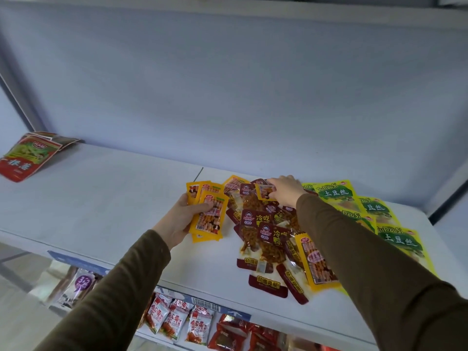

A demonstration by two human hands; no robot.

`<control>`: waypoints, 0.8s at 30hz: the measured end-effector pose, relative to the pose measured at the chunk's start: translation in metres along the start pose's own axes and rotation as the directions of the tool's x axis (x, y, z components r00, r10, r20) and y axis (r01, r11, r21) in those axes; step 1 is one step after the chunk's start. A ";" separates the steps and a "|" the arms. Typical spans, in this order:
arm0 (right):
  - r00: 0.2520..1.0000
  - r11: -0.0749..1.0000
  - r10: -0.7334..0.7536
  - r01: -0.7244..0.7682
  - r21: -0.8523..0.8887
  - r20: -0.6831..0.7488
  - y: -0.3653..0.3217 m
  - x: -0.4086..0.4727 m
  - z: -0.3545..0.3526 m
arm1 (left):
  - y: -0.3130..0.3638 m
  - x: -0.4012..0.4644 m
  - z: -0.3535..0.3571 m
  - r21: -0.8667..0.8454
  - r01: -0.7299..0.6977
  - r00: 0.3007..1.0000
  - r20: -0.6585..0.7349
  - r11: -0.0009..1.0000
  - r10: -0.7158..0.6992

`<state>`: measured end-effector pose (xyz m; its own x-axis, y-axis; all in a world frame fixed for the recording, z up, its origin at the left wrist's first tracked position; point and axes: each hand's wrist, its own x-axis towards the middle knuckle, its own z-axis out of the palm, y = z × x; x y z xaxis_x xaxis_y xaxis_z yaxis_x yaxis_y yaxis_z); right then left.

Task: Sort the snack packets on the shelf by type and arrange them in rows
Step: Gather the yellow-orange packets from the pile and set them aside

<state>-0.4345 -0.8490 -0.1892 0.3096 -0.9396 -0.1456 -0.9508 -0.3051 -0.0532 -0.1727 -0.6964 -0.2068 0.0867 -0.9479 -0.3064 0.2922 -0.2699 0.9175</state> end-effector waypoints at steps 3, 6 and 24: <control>0.990 0.998 0.005 0.005 0.069 -0.141 0.002 -0.004 0.000 | 0.000 0.004 0.005 0.009 -0.002 1.000 0.019 1.000 0.002; 0.970 0.981 0.009 0.039 0.191 -0.244 0.001 -0.008 -0.015 | 0.000 0.007 0.007 0.013 -0.008 1.000 0.028 1.000 0.008; 0.968 0.014 -0.043 -0.248 0.969 0.248 -0.100 -0.058 0.019 | 0.001 0.007 0.021 -0.120 -0.077 0.997 -0.008 0.990 0.077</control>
<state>-0.3568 -0.7611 -0.1940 0.3422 -0.8578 -0.3835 -0.0843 0.3785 -0.9218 -0.1916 -0.7066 -0.2031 0.1166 -0.9644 -0.2374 0.3972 -0.1738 0.9011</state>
